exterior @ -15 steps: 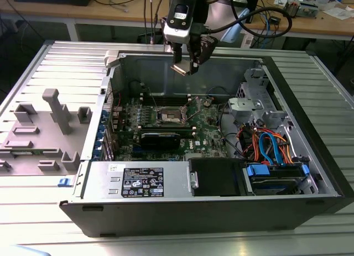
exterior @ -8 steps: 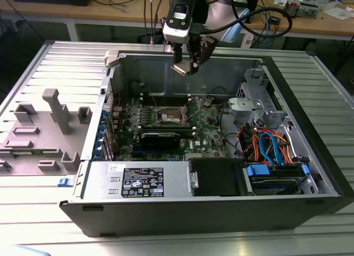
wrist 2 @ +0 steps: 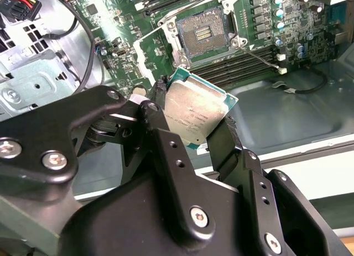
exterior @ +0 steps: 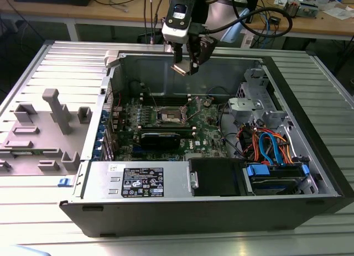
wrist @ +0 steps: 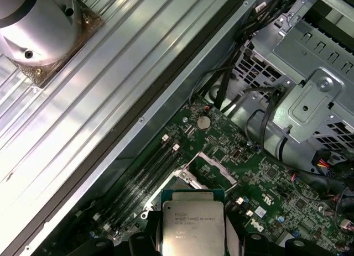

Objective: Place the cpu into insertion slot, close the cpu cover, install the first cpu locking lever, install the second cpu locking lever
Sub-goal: 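Place the cpu into insertion slot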

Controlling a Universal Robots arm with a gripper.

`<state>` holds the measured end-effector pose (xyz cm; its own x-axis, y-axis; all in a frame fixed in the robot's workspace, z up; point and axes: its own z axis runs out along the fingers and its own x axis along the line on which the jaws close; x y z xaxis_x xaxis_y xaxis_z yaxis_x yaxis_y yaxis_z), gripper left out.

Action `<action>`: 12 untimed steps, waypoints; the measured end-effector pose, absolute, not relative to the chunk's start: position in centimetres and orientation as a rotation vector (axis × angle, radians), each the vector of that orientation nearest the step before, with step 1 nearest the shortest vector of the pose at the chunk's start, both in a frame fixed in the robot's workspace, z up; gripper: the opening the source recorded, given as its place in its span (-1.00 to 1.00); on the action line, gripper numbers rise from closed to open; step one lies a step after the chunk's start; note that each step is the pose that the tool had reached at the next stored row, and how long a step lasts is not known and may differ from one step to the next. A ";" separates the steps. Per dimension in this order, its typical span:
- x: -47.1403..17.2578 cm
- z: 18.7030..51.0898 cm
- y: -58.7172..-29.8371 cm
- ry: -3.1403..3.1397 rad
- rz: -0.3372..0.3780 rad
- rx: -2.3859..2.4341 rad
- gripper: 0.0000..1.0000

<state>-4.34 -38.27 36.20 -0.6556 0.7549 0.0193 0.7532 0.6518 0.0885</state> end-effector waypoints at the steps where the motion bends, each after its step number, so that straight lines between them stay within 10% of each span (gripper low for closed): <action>1: -4.3 36.2 -38.3 2.836 0.138 1.300 0.09; 12: -4.3 36.2 -38.3 2.813 0.138 1.344 0.09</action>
